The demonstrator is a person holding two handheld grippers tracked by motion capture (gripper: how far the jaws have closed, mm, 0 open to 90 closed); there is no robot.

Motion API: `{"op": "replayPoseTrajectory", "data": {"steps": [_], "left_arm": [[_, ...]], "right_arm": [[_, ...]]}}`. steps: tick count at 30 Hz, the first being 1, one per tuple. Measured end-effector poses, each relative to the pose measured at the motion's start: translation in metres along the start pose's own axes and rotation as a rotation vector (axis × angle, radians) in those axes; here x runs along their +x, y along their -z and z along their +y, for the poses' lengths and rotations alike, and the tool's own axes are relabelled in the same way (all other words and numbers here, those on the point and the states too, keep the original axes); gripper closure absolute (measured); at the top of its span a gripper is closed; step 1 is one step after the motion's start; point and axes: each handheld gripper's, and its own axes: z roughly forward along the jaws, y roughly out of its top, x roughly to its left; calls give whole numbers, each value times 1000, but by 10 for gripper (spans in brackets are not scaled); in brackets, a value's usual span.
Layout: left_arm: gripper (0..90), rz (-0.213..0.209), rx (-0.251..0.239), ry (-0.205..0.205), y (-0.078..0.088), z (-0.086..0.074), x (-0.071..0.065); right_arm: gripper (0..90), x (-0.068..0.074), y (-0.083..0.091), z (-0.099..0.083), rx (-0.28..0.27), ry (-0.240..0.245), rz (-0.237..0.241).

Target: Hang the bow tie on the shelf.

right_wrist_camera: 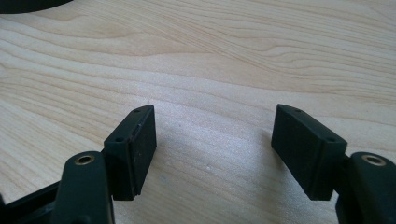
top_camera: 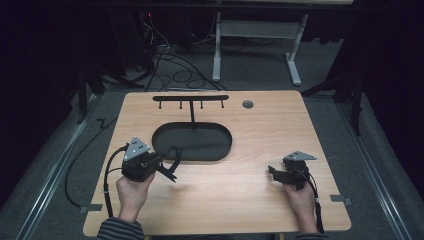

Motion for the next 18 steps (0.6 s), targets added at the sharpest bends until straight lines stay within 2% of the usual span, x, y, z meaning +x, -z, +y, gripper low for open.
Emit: {"op": "replayPoseTrajectory", "data": {"steps": [6,18], "left_arm": [[893,-12,-5,12,2,6,8],[894,-1,-13,19,7,19,22]], "right_arm": [[324,0,0,0,1,-3,1],[323,0,0,0,0,0,0]]}}
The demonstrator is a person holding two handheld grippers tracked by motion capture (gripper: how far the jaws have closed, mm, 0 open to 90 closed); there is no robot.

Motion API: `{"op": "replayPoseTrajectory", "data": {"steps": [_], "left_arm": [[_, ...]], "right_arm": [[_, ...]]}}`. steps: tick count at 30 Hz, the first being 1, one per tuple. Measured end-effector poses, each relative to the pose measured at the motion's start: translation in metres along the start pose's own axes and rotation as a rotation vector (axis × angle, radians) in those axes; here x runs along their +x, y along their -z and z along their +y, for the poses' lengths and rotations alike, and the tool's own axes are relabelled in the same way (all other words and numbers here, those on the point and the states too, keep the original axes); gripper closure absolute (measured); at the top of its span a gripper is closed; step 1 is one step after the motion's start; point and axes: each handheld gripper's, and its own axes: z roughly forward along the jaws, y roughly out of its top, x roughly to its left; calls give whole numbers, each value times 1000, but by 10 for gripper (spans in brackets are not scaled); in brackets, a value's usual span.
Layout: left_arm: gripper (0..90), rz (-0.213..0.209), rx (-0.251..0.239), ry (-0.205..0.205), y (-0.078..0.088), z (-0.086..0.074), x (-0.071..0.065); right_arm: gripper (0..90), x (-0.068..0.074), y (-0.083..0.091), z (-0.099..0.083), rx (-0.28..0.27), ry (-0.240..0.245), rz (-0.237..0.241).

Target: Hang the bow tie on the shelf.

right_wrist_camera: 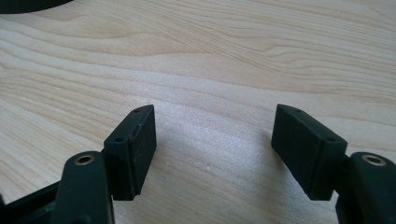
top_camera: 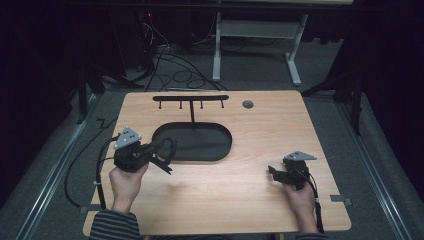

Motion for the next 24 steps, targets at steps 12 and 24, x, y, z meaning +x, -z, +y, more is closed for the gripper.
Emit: {"op": "replayPoseTrajectory", "data": {"steps": [12,24], "left_arm": [[894,14,-22,-7,2,23,11],[894,38,-20,-19,-3,42,21]], "right_arm": [[324,0,0,0,0,0,-1],[323,0,0,0,2,-5,4]]}}
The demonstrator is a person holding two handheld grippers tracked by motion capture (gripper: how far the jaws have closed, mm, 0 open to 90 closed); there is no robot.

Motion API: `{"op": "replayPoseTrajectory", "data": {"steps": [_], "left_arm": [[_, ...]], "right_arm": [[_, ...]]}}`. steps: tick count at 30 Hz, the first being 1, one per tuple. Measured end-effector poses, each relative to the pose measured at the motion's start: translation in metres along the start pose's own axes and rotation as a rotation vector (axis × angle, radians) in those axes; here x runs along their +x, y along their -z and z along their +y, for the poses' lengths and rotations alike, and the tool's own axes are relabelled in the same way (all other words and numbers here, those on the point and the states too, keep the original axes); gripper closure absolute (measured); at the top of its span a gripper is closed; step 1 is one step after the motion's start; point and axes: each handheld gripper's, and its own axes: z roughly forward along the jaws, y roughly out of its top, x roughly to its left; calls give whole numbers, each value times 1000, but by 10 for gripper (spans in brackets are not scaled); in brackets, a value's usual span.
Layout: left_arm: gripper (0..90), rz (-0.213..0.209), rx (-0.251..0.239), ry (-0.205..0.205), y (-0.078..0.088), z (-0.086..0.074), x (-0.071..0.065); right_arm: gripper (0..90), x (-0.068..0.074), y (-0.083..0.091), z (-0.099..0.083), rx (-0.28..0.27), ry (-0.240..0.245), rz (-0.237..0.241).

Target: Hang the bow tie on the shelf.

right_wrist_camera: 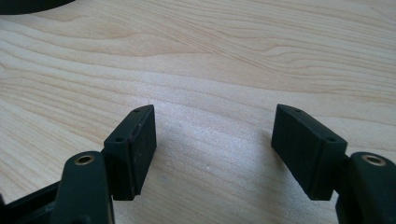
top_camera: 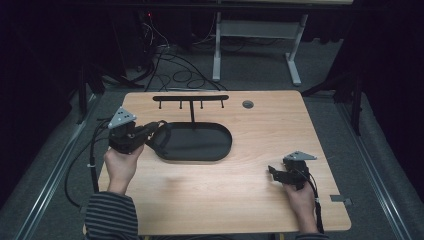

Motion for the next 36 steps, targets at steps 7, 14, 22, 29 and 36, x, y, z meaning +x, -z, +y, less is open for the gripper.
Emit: {"op": "replayPoseTrajectory", "data": {"steps": [7,14,22,29,36], "left_arm": [[894,3,1,-6,-5,10,3],[894,16,-3,0,-10,21,10],[894,32,-4,12,-19,30,17],[894,43,11,35,-31,31,24],[894,60,11,58,-38,31,31]], "right_arm": [[323,0,0,0,0,2,2],[323,0,0,0,-1,2,2],[323,0,0,0,-1,2,2],[323,0,0,0,-2,-2,3],[323,0,0,0,-1,-1,4]]}}
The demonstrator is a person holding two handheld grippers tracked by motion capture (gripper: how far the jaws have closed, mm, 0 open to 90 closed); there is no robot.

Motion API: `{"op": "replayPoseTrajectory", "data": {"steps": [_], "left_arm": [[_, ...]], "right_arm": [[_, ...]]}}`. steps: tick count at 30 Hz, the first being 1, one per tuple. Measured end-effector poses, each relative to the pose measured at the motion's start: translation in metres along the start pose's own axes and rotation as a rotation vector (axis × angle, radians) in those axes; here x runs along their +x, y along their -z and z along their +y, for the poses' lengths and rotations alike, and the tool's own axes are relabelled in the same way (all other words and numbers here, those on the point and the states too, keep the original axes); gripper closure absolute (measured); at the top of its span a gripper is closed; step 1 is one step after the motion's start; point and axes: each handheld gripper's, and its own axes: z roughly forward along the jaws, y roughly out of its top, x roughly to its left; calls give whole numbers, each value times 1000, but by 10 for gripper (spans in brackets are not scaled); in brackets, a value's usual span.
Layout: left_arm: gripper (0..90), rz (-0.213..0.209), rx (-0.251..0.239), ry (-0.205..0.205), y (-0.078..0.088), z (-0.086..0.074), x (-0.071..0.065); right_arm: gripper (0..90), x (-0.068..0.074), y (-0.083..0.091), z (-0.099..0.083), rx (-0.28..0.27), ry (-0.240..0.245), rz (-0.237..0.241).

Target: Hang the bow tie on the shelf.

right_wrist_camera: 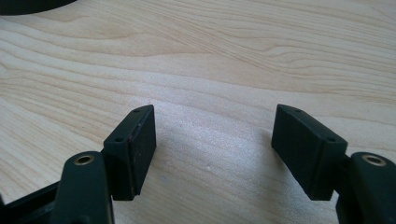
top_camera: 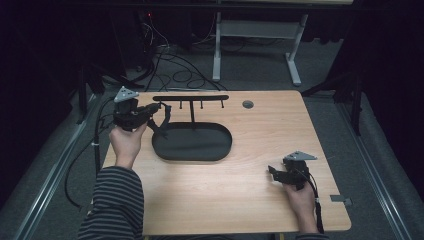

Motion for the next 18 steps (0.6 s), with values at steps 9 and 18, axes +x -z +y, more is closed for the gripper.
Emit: {"op": "replayPoseTrajectory", "data": {"steps": [9,18], "left_arm": [[892,16,17,16,-7,-2,6],[891,46,38,30,-15,-4,12]], "right_arm": [[322,0,0,0,-2,-1,0],[322,0,0,0,-2,-1,1]]}}
